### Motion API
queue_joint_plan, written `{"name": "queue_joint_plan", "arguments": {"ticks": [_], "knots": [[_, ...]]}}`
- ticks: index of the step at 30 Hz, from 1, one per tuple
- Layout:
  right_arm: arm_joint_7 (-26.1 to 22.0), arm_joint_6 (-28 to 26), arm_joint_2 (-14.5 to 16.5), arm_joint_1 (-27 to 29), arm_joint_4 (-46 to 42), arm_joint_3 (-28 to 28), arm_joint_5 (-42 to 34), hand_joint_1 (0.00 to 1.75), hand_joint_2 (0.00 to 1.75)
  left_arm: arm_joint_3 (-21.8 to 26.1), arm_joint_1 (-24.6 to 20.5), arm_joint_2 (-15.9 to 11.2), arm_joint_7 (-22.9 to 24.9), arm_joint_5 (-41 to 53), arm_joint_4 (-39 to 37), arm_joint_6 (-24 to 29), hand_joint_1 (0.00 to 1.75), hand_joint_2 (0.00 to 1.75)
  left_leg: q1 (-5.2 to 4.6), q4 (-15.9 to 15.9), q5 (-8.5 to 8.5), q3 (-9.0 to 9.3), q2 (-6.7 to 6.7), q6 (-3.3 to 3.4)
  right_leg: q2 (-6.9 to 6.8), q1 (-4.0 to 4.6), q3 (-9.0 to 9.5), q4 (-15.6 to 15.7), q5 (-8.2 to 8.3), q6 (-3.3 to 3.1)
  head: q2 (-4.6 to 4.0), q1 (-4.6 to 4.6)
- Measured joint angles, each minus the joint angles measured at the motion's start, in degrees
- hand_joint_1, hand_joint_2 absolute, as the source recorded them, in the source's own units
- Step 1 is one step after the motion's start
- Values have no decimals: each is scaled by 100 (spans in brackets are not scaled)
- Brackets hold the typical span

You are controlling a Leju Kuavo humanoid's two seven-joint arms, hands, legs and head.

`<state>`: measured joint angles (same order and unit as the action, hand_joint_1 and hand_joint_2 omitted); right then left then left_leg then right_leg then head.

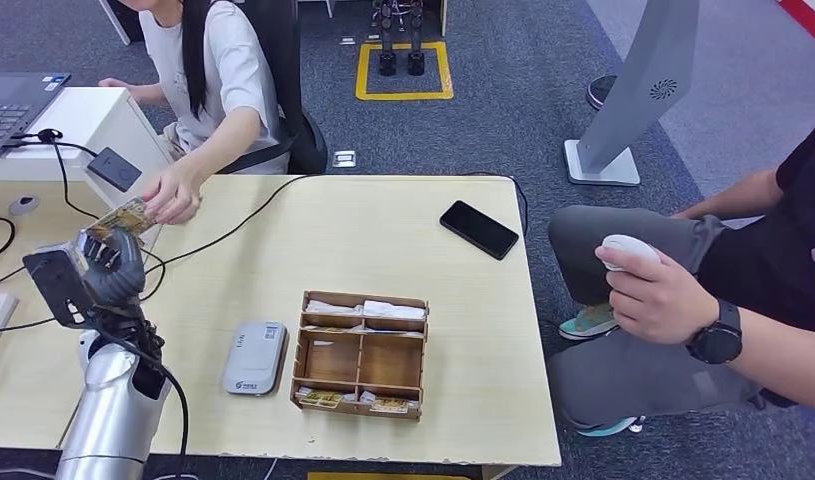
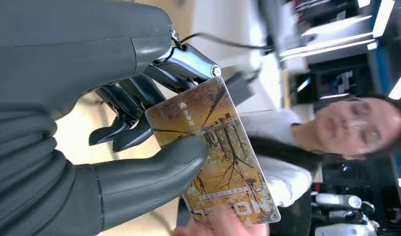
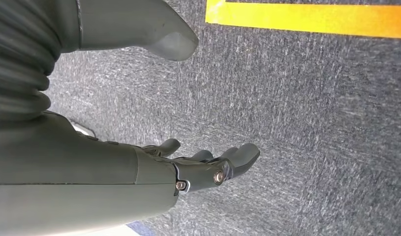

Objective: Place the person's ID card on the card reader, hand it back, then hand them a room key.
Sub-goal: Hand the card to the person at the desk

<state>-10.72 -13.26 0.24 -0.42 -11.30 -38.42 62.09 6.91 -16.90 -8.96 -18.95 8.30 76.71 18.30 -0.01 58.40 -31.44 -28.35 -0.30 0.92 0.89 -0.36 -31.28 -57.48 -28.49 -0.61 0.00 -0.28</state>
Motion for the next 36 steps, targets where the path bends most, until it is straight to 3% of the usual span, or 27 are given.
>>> {"name": "queue_joint_plan", "arguments": {"ticks": [4, 7, 12, 20, 24, 36], "knots": [[-56, 89, 0, -59, 0, 0, 180, 0, 175, -427, -553, -220, -117, 2099, -406, 917, 175, 175, 0, 1, 4, 0, -2, -1, -1, 0, 3, -1, 1, 0, 0, 0], [-60, 144, 0, -119, 0, 0, 249, 0, 175, -749, -955, -428, -168, 2995, -797, 1211, 175, 175, 0, 1, 7, 1, 1, 3, 2, 0, 4, -1, 4, 2, 0, 1], [-19, 210, 5, -150, 2, 4, 311, 0, 175, -1073, -1344, -600, -200, 3336, -1279, 1299, 175, 175, 0, 1, 8, 0, 8, 3, 10, 0, 1, -1, 6, 4, 0, 0], [-22, 204, 20, -149, 3, 4, 327, 0, 175, -1264, -1500, -741, -186, 3327, -1592, 1289, 175, 175, 0, 1, 7, -11, 12, 4, 17, 0, -11, -1, 6, 5, 0, 0], [-45, 207, 22, -154, 2, 4, 330, 0, 175, -1301, -1536, -780, -256, 3233, -1671, 1234, 0, 175, 0, 1, 7, -12, 12, 4, 16, -1, -11, -1, 6, 5, 0, 0], [-49, 191, 28, -111, 2, -74, 272, 0, 175, -1305, -1409, -950, -159, 2556, -1364, 528, 0, 175, 0, 1, 7, -12, 12, 4, 16, 0, -11, -1, 6, 5, 0, -1]]}}
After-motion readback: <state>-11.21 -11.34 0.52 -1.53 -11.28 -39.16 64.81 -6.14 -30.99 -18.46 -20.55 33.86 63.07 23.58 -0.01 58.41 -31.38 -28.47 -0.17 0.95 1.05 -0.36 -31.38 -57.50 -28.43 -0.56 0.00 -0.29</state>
